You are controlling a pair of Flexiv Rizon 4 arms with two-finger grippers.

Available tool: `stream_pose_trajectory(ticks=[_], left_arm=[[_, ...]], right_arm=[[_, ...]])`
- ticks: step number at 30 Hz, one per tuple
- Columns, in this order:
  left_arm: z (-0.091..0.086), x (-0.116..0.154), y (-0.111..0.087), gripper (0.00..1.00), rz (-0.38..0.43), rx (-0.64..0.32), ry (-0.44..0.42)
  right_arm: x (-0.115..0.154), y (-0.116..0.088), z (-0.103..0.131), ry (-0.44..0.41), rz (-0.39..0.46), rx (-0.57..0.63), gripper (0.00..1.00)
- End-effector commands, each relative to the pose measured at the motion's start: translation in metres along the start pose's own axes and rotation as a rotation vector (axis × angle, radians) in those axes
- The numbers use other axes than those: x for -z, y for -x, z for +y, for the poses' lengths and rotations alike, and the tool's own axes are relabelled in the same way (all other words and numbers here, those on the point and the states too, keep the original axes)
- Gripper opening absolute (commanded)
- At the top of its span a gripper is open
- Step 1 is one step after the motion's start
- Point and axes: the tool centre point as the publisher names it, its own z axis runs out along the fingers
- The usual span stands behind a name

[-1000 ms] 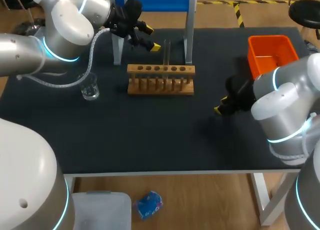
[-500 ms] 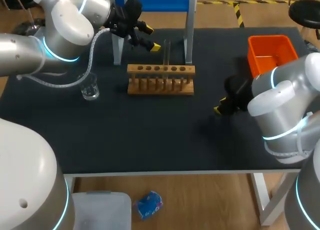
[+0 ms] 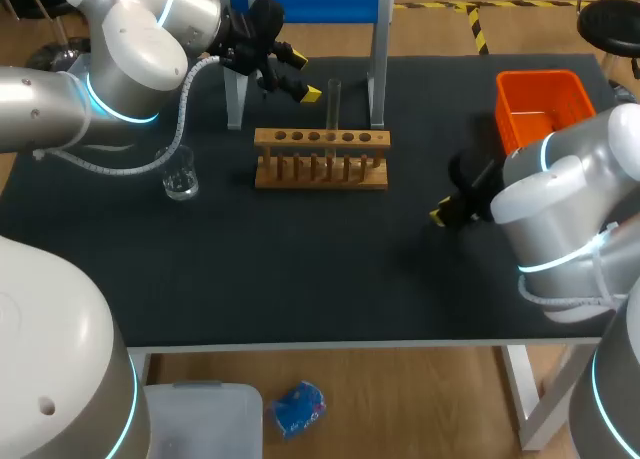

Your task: Invert the test tube, pick up the pipette, mount the tip to pipette, aspirate from beaker and dispense into the tube, eject the tip, return the pipette, and cap with the stopper.

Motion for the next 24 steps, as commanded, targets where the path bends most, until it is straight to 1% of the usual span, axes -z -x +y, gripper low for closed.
stream_pose_trajectory(ticks=[1,12,17,24], left_arm=[[-0.001,0.000,0.002,1.00,0.005,0.001,0.004],[-0.001,0.000,0.002,1.00,0.005,0.001,0.004],[-0.001,0.000,0.002,1.00,0.005,0.001,0.004],[-0.001,0.000,0.002,1.00,0.005,0.001,0.004]], right_arm=[[0.000,0.000,0.000,-0.003,0.000,0.001,0.00],[0.005,-0.001,0.003,0.001,-0.008,0.008,0.00],[0.016,0.000,0.012,0.002,-0.018,0.057,0.00],[0.038,0.006,0.030,0.033,-0.019,0.115,0.00]])
